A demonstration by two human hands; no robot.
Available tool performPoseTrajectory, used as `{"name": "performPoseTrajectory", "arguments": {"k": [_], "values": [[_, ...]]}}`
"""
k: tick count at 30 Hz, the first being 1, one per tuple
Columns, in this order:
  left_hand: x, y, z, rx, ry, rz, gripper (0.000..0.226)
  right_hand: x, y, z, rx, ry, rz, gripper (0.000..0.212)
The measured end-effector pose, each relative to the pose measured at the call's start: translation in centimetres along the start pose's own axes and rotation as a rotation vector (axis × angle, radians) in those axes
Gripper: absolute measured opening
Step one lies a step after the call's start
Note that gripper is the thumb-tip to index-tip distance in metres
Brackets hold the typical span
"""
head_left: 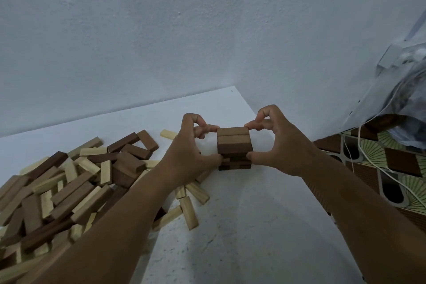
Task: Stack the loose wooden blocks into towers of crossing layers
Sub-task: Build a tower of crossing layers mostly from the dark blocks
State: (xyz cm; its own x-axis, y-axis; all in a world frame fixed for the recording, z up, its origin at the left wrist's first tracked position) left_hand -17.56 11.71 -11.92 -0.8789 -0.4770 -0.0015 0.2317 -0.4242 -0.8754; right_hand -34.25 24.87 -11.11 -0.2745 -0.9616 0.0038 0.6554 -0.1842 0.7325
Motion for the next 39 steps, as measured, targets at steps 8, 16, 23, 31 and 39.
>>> {"name": "performPoseTrajectory", "arguments": {"k": [8,16,23,31,39], "values": [[-0.3,0.5,0.5,0.072,0.04,0.009,0.089,-0.4,-0.1,0.2,0.007,0.002,-0.002,0.073],[-5.0,-1.1,3.0,0.145,-0.164,-0.054,0.067,-0.8,4.4,-0.4,-0.024,-0.139,0.162,0.063],[-11.6,0.3,6.8,0.222,-0.327,0.006,0.032,-1.2,10.6,-7.0,-0.08,-0.07,0.339,0.029],[-15.7,4.5,8.7,0.639,-0.233,0.141,0.017,-0.9,12.7,-14.6,-0.313,0.146,0.121,0.027],[-17.0,5.4,10.5,0.72,-0.292,0.307,0.039,0.1,13.8,-15.5,-0.352,0.2,-0.086,0.041]]}}
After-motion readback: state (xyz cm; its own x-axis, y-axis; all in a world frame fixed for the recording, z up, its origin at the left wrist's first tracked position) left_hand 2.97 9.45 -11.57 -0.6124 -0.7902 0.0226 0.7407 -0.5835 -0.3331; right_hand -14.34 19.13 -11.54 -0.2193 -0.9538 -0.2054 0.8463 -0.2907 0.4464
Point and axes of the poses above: each hand's wrist, its own x-axis towards the middle knuckle, its own z-axis out of the back of the hand, y = z × x, the point moved 4 cm from there along x, towards the middle knuckle, and after that the axes turned 10 degrees about y, right-handed, at the moved point
